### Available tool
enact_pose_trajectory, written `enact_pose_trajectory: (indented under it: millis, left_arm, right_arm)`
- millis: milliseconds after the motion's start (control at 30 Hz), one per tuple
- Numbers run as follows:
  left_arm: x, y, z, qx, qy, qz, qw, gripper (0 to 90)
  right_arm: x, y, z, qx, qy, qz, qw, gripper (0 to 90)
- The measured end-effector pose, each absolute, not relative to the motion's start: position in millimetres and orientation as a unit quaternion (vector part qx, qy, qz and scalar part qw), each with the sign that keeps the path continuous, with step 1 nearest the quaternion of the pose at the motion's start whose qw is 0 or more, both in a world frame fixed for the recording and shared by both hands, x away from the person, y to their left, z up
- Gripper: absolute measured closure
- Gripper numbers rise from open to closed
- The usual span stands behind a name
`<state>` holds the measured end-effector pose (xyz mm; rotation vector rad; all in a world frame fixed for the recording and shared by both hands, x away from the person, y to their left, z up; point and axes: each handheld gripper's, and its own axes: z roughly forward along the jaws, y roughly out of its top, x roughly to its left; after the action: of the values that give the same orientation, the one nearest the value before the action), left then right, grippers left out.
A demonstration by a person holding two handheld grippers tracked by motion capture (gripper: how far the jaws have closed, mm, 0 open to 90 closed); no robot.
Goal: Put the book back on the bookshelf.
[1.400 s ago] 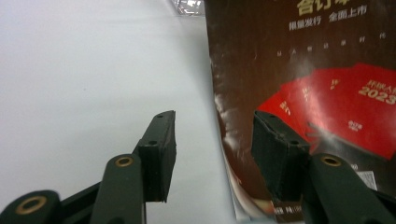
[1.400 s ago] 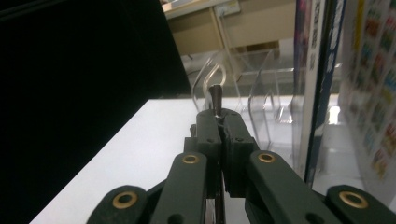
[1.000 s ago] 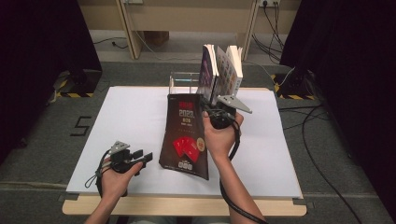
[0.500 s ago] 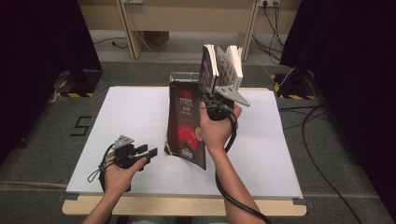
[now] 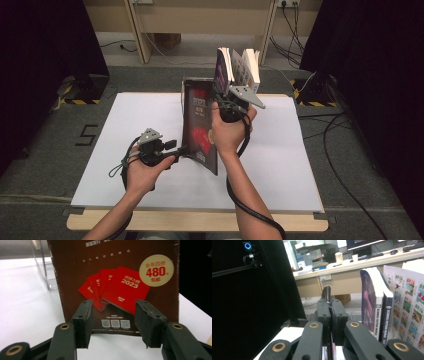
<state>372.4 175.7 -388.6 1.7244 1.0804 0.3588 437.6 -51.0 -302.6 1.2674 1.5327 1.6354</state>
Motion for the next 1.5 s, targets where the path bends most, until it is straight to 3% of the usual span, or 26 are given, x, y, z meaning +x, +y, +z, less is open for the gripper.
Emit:
enact_pose_trajectory:
  millis: [433,800,1500]
  left_arm:
    - [381.3,164.8,-373.7,0.716,0.439,0.154,0.52,46.2]
    - [397.2,120.0,-351.5,0.727,0.412,0.161,0.524,42.6]
    - [404.1,91.4,-357.3,0.74,0.394,0.199,0.508,43.9]
  right_arm:
    - [452.5,-49.2,-301.3,0.483,0.568,0.602,0.286,87.9]
    - [455.3,-44.4,-300.9,0.482,0.571,0.6,0.286,87.9]
    - [453.6,-42.8,-302.9,0.478,0.58,0.596,0.284,87.8]
